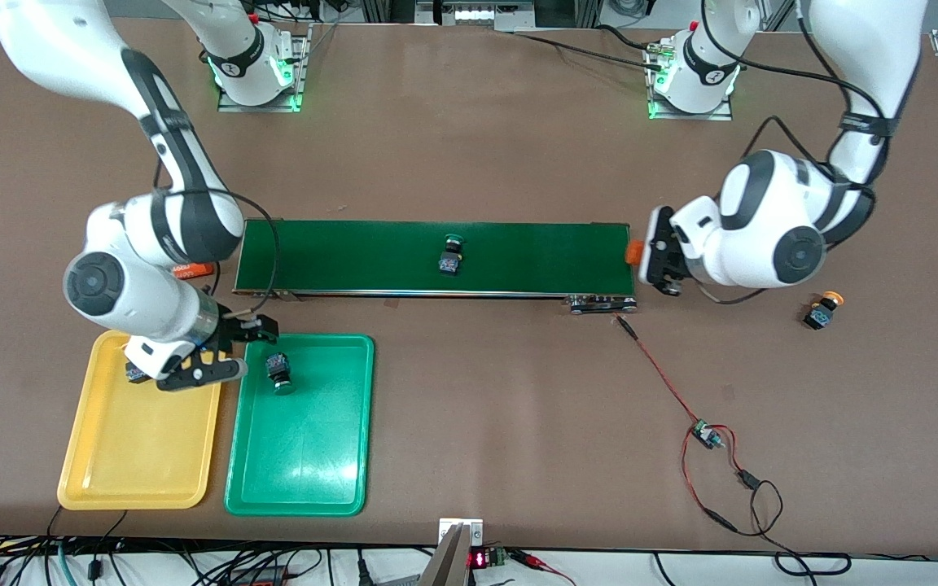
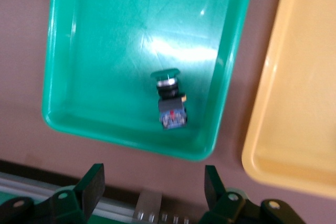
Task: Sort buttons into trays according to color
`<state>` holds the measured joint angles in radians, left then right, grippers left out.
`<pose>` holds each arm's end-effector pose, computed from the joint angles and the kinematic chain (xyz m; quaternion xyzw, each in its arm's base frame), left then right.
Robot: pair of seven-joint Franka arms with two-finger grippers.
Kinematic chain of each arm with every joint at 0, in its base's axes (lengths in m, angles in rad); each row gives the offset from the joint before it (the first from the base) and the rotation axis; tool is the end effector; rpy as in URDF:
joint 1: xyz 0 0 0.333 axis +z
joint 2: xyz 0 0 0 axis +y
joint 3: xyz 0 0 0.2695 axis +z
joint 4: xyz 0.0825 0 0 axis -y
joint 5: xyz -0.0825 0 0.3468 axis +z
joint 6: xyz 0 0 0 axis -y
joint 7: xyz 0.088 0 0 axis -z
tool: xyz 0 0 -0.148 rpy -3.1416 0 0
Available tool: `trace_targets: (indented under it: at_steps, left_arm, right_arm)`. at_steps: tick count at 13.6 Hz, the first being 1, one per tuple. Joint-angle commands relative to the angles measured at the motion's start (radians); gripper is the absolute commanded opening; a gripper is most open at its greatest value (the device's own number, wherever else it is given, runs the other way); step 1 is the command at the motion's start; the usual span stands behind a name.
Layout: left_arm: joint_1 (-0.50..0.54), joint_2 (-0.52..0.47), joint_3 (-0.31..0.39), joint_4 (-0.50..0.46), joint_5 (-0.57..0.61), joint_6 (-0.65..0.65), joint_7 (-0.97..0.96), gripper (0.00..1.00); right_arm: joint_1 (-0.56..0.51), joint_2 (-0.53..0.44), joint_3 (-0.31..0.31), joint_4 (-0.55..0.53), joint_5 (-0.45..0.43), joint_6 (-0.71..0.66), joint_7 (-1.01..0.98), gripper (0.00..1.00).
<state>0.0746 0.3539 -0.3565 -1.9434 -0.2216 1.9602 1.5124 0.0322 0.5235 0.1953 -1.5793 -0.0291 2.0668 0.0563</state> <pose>0.4960 -0.1687 0.2359 0.6525 -0.7246 -0.0396 0.2182 0.6166 0.1294 0.2745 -0.9960 -0.0804 0.0180 0.0338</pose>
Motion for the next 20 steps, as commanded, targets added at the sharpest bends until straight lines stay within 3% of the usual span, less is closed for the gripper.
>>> trace_targets:
  at_steps: [1,6,8,11,12,13,14,16,17,18,20]
  left_arm:
    - [-0.050,0.000,0.010,-0.019,-0.053,0.061,-0.087,0.00]
    - [-0.115,0.057,0.002,-0.017,-0.039,0.172,-0.198,0.00]
    - [-0.127,0.088,0.002,-0.017,-0.039,0.174,-0.198,0.00]
    - [-0.128,0.096,0.004,-0.022,-0.036,0.175,-0.193,0.00]
    - [-0.130,0.094,0.002,-0.022,-0.028,0.174,-0.192,0.18]
    - [-0.130,0.092,0.002,-0.022,-0.027,0.174,-0.196,0.95]
    - [-0.128,0.082,0.001,-0.016,-0.027,0.174,-0.190,1.00]
    - [-0.113,0.022,0.001,-0.003,-0.038,0.169,-0.190,1.00]
    - [-0.081,-0.001,0.002,0.013,-0.042,0.169,-0.189,1.00]
    - [-0.032,-0.022,0.002,0.029,-0.041,0.169,-0.187,1.00]
    - [0.087,-0.043,0.014,0.034,-0.039,0.169,-0.189,1.00]
  right_arm:
    - [0.009,-0.088,0.000,-0.021,0.020,-0.118,0.123,0.85]
    - [0.100,-0.137,0.000,-0.024,0.040,-0.195,0.365,0.85]
    - [0.129,-0.128,0.000,-0.028,0.041,-0.171,0.384,0.85]
    - [0.153,-0.132,0.000,-0.100,0.040,-0.018,0.384,0.86]
    - [0.167,-0.135,0.000,-0.138,0.040,0.042,0.386,0.86]
    - [0.179,-0.140,0.000,-0.163,0.040,0.077,0.389,0.86]
    - [0.189,-0.145,0.000,-0.183,0.035,0.113,0.413,0.86]
    - [0.215,-0.149,0.000,-0.206,0.031,0.131,0.419,0.86]
    - [0.230,-0.151,0.000,-0.215,0.031,0.130,0.425,0.89]
    - [0.233,-0.149,0.000,-0.220,0.031,0.130,0.444,1.00]
    - [0.236,-0.149,0.000,-0.232,0.029,0.130,0.447,1.00]
